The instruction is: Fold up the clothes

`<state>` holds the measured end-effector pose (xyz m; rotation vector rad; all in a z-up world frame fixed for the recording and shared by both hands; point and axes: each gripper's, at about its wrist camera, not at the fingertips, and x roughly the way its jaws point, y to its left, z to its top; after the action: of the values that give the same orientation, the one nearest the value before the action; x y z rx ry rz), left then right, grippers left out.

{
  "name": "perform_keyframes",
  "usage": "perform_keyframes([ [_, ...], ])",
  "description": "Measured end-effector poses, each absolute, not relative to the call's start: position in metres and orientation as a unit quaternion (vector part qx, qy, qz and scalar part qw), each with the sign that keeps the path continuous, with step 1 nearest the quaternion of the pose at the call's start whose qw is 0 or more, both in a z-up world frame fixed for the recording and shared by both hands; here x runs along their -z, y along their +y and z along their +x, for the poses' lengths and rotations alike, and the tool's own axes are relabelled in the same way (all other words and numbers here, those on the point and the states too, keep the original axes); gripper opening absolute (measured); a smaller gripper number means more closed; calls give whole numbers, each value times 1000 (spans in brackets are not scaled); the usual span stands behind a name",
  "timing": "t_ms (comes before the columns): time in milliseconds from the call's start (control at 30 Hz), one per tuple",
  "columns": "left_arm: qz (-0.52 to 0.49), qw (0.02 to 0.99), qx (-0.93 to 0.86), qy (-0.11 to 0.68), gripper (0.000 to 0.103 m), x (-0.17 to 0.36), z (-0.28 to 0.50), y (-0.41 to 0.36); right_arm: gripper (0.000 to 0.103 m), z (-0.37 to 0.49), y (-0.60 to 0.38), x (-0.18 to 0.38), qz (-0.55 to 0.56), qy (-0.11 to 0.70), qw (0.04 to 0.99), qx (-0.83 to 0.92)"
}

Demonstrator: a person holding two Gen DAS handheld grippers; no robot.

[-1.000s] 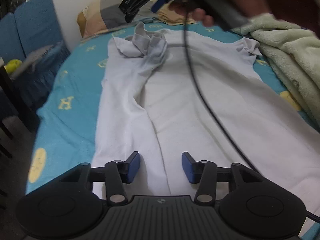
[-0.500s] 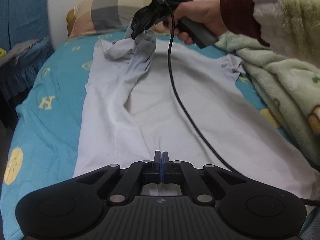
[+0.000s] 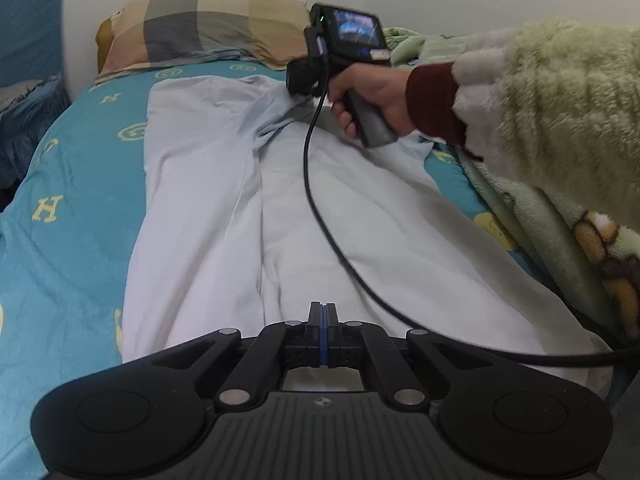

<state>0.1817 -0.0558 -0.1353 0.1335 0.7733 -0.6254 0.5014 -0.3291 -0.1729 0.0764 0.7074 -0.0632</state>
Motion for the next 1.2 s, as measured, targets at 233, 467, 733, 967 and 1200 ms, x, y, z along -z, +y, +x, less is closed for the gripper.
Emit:
perform_keyframes([
  [233, 74, 879, 306, 358, 4, 134, 178, -55, 22, 456, -356, 150, 147, 301, 941, 41],
  [467, 30, 887, 288, 359, 27, 127, 176, -41, 67, 380, -402, 127, 197, 277, 936, 95],
  [733, -18, 889, 269, 370, 45, 124, 185, -28, 67, 355, -456, 169, 326, 338, 859, 205],
  [967, -36, 884, 262, 386, 46, 132, 195, -25, 67, 382, -460, 198, 300, 275, 883, 232],
  [1200, -55, 887, 255, 380, 46, 129, 199, -20, 14, 400, -448, 183, 214, 251, 907, 261],
])
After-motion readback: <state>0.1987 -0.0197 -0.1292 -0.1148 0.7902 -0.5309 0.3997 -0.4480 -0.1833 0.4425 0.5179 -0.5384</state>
